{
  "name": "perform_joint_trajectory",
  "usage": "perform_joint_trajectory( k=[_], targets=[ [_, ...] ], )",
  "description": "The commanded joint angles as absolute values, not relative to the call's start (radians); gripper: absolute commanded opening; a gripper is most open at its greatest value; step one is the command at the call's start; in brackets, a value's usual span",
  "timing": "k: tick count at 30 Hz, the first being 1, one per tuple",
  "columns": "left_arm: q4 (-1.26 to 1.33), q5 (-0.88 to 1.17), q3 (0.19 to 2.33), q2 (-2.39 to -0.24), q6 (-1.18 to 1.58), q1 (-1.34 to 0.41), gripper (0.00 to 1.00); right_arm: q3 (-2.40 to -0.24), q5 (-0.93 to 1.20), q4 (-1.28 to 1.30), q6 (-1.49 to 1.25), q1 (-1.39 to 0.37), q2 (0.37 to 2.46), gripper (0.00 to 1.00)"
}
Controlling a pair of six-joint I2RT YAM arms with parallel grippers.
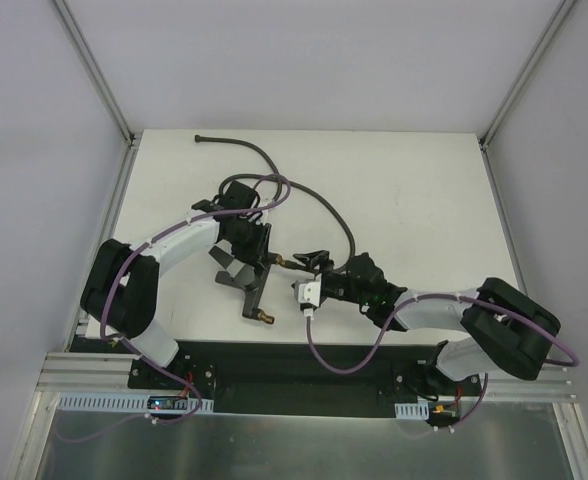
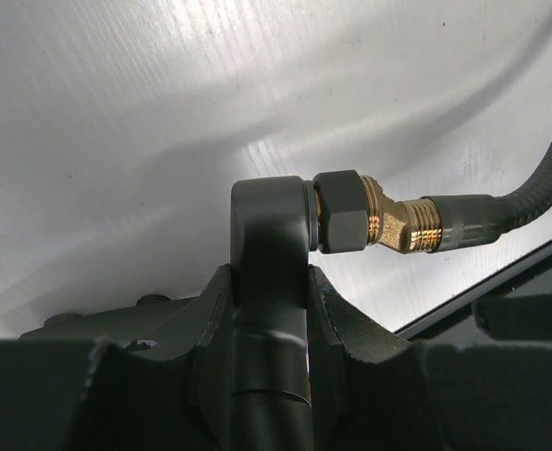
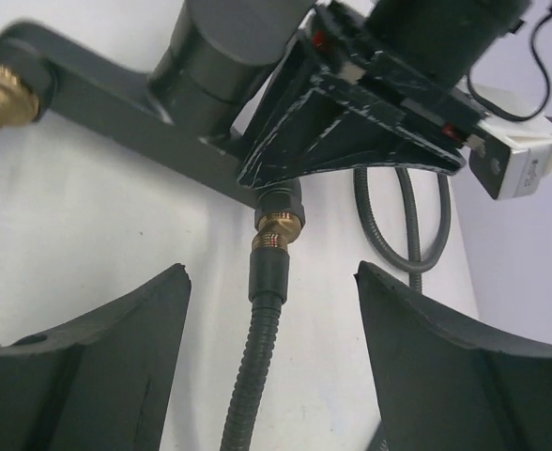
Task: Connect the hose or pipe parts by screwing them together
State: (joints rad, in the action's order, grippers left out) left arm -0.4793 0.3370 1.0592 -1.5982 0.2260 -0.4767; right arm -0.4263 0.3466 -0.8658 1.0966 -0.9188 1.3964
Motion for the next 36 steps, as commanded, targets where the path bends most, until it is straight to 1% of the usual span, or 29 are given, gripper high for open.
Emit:
perform_joint_trajectory(
  k=[1,4,9,11,17,21,23,26,27,29,30,31,33,36],
  targets=[
    [-0.549,0.468,1.109,-1.618,0.227,-0.471,0.0,-0.456,0.246,-0.842,1.364,-0.968,1.446,0.73],
    [-0.56,0.48,1.115,-1.637,0.226,-0.469,0.0,-0.474,0.212,-0.851,1.388,-0.985,1.494,0.7],
    [-0.568,0.486,1.117,-1.644,0.222,-0.471,0.0,-0.495,0.143,-0.891,1.41,-0.992,1.563,0.61],
    [-0.574,0.486,1.12,-1.647,0.221,-0.471,0.0,-0.502,0.129,-0.896,1.427,-0.993,1.588,0.59],
    [-0.578,0.491,1.124,-1.651,0.222,-0.471,0.0,-0.522,0.124,-0.905,1.436,-0.992,1.623,0.53],
    [-0.578,0.489,1.126,-1.651,0.229,-0.469,0.0,-0.531,0.138,-0.919,1.419,-0.997,1.635,0.44],
    [-0.578,0.489,1.127,-1.651,0.236,-0.471,0.0,-0.538,0.146,-0.917,1.408,-1.0,1.641,0.42],
    [-0.578,0.491,1.132,-1.646,0.247,-0.469,0.0,-0.551,0.152,-0.917,1.393,-1.014,1.658,0.33],
    [-0.577,0.491,1.135,-1.646,0.248,-0.469,0.0,-0.552,0.153,-0.92,1.378,-1.02,1.663,0.24],
    [-0.575,0.492,1.138,-1.643,0.259,-0.469,0.0,-0.557,0.159,-0.92,1.353,-1.023,1.667,0.15],
    [-0.571,0.491,1.137,-1.64,0.265,-0.471,0.0,-0.56,0.17,-0.916,1.32,-1.028,1.667,0.08],
    [-0.555,0.488,1.131,-1.635,0.268,-0.469,0.0,-0.564,0.172,-0.91,1.29,-1.028,1.664,0.04],
    [-0.523,0.494,1.114,-1.609,0.279,-0.469,0.0,-0.586,0.167,-0.884,1.171,-1.029,1.657,0.01],
    [-0.466,0.495,1.085,-1.575,0.301,-0.469,0.0,-0.617,0.153,-0.839,1.03,-1.029,1.643,0.01]
  ],
)
